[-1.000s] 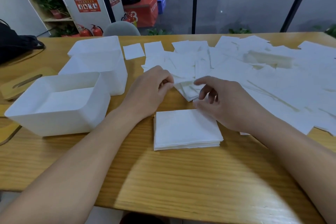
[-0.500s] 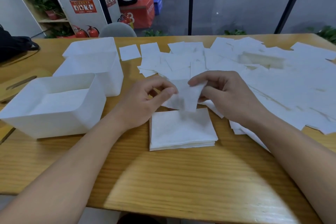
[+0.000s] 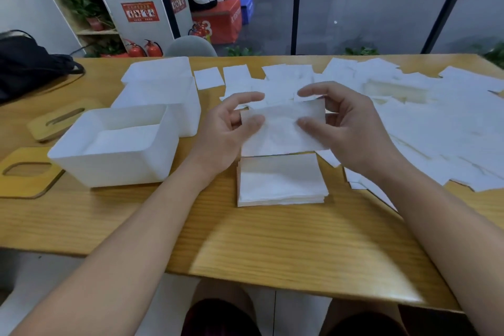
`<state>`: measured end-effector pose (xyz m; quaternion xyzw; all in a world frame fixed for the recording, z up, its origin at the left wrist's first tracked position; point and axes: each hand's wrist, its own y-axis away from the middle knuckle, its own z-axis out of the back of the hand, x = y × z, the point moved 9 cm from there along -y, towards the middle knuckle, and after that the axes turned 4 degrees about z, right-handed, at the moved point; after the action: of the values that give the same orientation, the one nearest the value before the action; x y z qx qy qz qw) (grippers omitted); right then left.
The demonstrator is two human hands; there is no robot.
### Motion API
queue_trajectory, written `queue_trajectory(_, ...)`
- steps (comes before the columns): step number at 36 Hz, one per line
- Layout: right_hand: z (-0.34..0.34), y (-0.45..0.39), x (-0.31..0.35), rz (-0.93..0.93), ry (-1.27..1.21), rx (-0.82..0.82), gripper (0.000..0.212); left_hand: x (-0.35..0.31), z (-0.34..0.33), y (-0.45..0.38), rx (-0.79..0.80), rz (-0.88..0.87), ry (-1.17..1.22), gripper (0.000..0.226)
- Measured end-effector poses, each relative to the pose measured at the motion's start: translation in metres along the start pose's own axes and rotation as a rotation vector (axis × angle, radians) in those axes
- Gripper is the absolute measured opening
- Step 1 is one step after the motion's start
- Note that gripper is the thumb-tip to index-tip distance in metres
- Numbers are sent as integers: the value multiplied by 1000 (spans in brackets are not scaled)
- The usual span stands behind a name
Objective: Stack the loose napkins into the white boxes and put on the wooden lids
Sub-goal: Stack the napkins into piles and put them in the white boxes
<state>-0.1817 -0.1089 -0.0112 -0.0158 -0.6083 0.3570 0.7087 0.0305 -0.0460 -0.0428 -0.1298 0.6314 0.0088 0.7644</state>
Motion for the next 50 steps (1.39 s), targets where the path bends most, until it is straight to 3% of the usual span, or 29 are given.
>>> queue_trajectory(7, 6, 35, -30, -235, 240, 0, 38, 4, 5, 29, -15, 19, -101, 32)
queue_trajectory(11, -1, 50, -31, -236, 291, -5, 40, 13, 9, 45, -92, 31, -300, 32)
queue_trajectory(13, -5, 55, -31, -216, 429, 14, 43, 16, 12, 51, -125, 47, -461, 33)
queue_trajectory(15, -7, 58, -30, -171, 574, 27, 45, 21, 13, 55, -110, 77, -643, 48)
queue_trajectory(17, -5, 59, -25, -153, 580, 37, 41, 25, 16, 59, -92, 84, -667, 58)
queue_trajectory(20, -9, 61, -21, -176, 479, 95, 38, 23, 22, 66, -130, 80, -620, 57)
queue_trajectory(27, -27, 55, -28, -203, 657, 331, 74, 18, -5, 73, -2, 24, -880, 67)
queue_trajectory(33, -31, 43, -20, -245, 761, 424, 76, 23, -4, 72, -1, -26, -830, 52)
queue_trajectory(41, -40, 41, -17, -402, 777, 557, 43, 15, -7, 79, 13, -32, -800, 55)
queue_trajectory(45, -37, 45, -10, -416, 656, 427, 35, 16, 5, 79, -33, 80, -570, 86)
queue_trajectory(50, -33, 55, -5, -370, 361, 85, 37, 16, 10, 84, -61, 183, -261, 105)
